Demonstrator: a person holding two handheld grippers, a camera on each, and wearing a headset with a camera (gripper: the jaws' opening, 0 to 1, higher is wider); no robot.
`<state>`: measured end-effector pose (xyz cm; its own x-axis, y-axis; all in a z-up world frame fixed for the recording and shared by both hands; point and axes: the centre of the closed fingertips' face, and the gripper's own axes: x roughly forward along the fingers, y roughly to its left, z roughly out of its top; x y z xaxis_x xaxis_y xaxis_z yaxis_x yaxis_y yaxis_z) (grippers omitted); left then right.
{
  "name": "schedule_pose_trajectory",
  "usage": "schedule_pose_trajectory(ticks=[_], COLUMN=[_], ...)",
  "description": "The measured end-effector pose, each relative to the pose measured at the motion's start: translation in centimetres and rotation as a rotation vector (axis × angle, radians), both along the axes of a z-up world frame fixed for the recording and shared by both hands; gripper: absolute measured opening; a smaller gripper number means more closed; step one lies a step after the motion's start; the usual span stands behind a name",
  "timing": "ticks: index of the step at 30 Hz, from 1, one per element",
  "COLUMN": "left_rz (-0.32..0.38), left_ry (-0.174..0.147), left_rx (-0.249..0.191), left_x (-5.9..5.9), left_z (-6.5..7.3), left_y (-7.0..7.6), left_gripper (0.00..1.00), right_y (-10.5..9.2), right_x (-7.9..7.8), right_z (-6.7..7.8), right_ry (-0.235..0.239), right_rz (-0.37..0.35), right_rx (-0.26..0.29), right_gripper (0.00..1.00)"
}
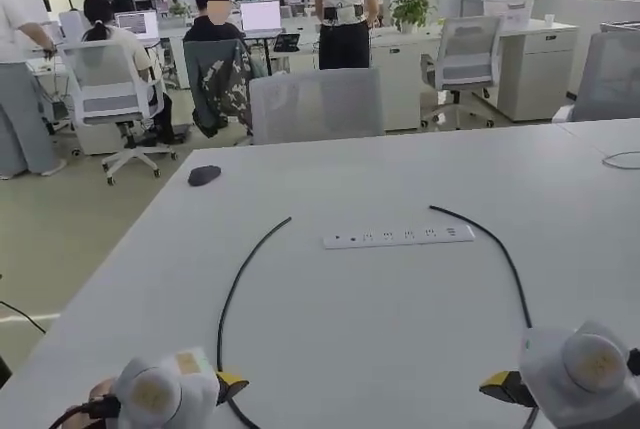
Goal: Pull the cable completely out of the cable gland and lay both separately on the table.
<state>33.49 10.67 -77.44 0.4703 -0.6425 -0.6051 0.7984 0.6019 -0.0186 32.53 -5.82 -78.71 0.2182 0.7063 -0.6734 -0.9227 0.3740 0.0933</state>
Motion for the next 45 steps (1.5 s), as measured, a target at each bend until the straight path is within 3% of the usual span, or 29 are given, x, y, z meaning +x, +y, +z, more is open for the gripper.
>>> schedule_pose_trajectory(ticks=[4, 6, 7, 9, 12, 20, 25, 29, 30, 31, 34, 37, 39, 41, 45], left_rz=[-0.003, 0.003, 0.009, 0.009, 0.013, -0.008, -0.030, -0.051, -0.056, -0.077, -0.122, -0.141, -0.153, -0.191, -0.177], left_ry=[-0.004, 0.012, 0.016, -0.009, -0.009, -0.017, -0.021, 0.002, 0.007, 0.006, 0.008, 0.023, 0.003, -0.067, -0.037], left_rx=[0.023, 0.049, 0.047, 0.016, 0.003, -0.001, 0.016, -0.035, -0.040, -0.053, -0.028, -0.028, -0.021, 0.027, 0.006], left_x=[-0.1, -0.3, -0.3, -0.1, 0.0, -0.2, -0.4, -0.9, -1.0, -1.1, -1.6, -2.0, -1.9, -1.7, -1.7], left_z=[-0.2, -0.5, -0.3, 0.6, 1.0, 1.4, 1.0, 1.3, 1.3, 1.4, 1.0, 0.6, 0.6, 0.6, 0.4], left_y=[0.1, 0.4, 0.4, -0.1, -0.4, -0.9, -0.9, -2.0, -2.1, -2.6, -3.0, -3.5, -3.7, -3.8, -4.0], left_gripper=[0.99, 0.99, 0.99, 0.99, 0.99, 0.99, 0.99, 0.99, 0.97, 0.96, 0.95, 0.91, 0.87, 0.85, 0.83], right_y=[0.1, 0.1, 0.2, 0.4, 0.8, 1.2, 1.9, 3.1, 3.3, 3.7, 4.6, 5.4, 6.1, 6.4, 7.1], right_x=[0.0, -0.1, -0.1, -0.3, -0.5, -0.5, -0.9, -1.0, -1.0, -0.6, -0.9, -0.9, -0.9, -0.8, -0.9], right_z=[0.1, 0.3, 0.4, 0.6, 0.7, 1.3, 1.2, 1.2, 1.2, 1.3, 0.7, 0.3, 0.2, -0.1, -0.9], right_ry=[-0.002, -0.004, -0.005, -0.005, -0.010, 0.001, -0.003, -0.003, -0.023, -0.084, -0.041, -0.041, -0.037, -0.052, -0.024], right_rz=[0.005, 0.007, 0.006, 0.012, 0.025, 0.032, 0.066, 0.092, 0.116, 0.150, 0.158, 0.172, 0.176, 0.182, 0.184], right_rx=[-0.002, -0.002, 0.002, 0.005, 0.001, 0.020, -0.001, 0.002, -0.002, -0.014, -0.015, -0.019, -0.009, -0.019, -0.023], right_gripper=[0.99, 0.99, 0.99, 0.99, 0.98, 0.95, 0.85, 0.77, 0.74, 0.71, 0.66, 0.59, 0.53, 0.51, 0.44])
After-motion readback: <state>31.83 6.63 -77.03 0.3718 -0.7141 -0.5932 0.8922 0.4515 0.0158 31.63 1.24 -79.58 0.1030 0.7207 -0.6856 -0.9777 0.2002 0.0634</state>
